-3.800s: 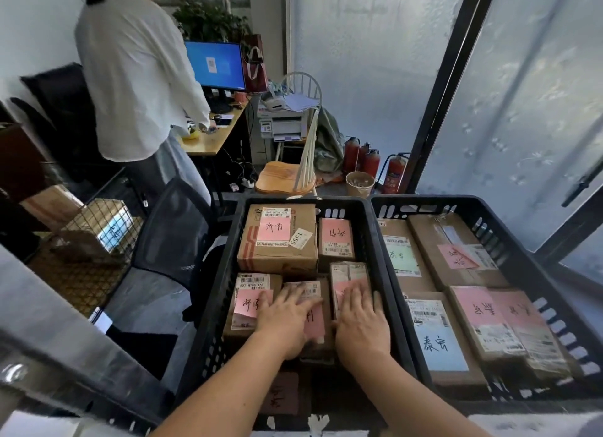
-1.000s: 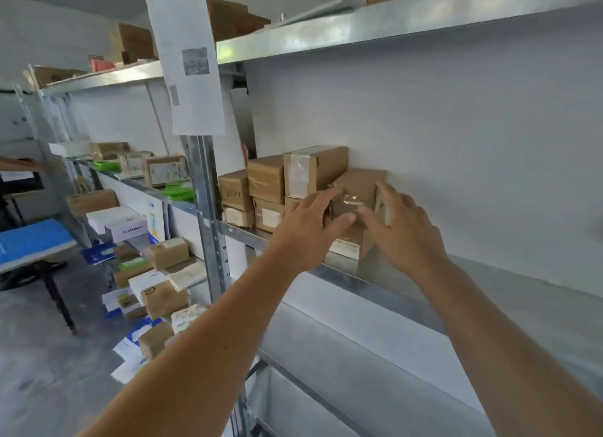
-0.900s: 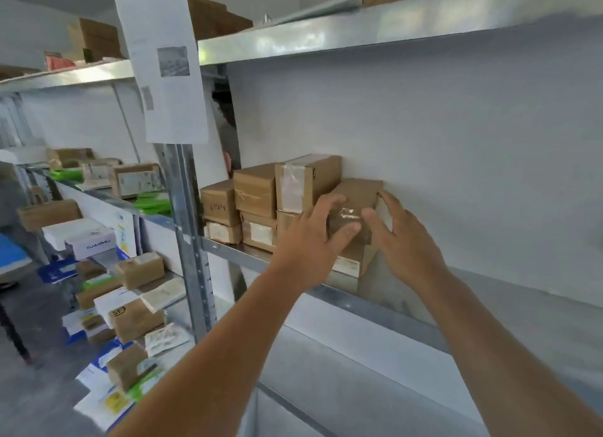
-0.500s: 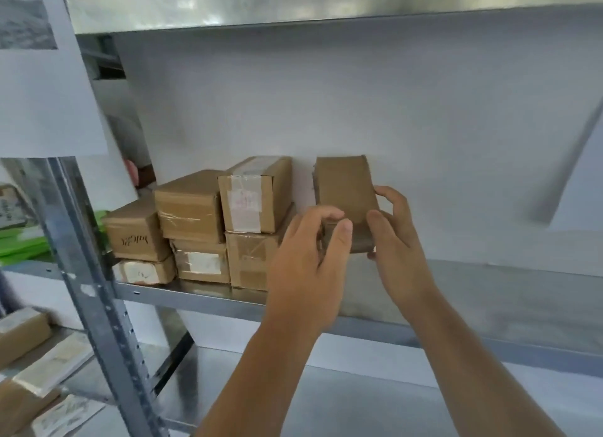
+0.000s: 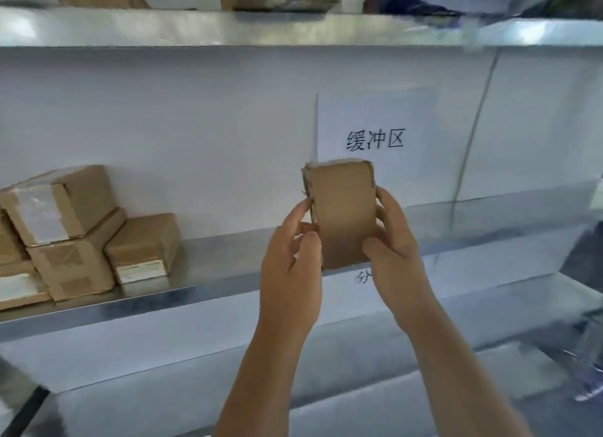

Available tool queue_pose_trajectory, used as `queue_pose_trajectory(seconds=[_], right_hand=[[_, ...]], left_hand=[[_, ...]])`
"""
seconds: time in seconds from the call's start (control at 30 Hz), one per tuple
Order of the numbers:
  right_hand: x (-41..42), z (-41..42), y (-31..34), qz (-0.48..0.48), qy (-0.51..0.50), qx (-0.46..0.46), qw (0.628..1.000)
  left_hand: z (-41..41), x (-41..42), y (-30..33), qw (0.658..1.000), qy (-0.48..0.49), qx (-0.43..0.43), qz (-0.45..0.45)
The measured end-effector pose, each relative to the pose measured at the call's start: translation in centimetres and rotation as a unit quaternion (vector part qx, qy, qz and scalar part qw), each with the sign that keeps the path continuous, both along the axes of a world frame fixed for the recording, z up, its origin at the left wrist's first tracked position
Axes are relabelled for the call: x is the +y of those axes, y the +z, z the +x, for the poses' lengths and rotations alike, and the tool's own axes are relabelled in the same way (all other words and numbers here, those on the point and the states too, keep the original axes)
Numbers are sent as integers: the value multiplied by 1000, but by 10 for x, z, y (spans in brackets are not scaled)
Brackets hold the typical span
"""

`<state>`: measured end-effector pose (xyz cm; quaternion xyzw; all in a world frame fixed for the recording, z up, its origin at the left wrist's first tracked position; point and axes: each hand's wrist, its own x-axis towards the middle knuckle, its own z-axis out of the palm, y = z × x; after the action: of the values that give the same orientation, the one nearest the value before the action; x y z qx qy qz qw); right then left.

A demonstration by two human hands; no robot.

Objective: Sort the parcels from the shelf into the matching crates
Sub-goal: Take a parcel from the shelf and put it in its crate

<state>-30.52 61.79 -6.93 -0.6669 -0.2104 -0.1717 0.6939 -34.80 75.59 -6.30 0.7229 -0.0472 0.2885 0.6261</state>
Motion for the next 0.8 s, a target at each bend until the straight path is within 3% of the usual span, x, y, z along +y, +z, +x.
queue_pose_trajectory(seconds=[0.2,0.3,0.5,0.63,0.8], right_hand=[[-149,-64,-12,44,-94,-8,995],[-218,-91,-23,58,-152,29,986],[-347,-135,-37,62,-256,67,962],[-412,-160,-49,92,-257,56,960],[-474,-166,-65,27,-277,42,960]], left_hand=[[-35,-147,-23,994,-85,35,-55],[-47,-215,-40,984,-140,80,-78],[-60,-331,-53,964,-223,130,-58],[-59,-396,-55,948,-292,124,-30],[-37,-468,-67,918,-376,125,-8]])
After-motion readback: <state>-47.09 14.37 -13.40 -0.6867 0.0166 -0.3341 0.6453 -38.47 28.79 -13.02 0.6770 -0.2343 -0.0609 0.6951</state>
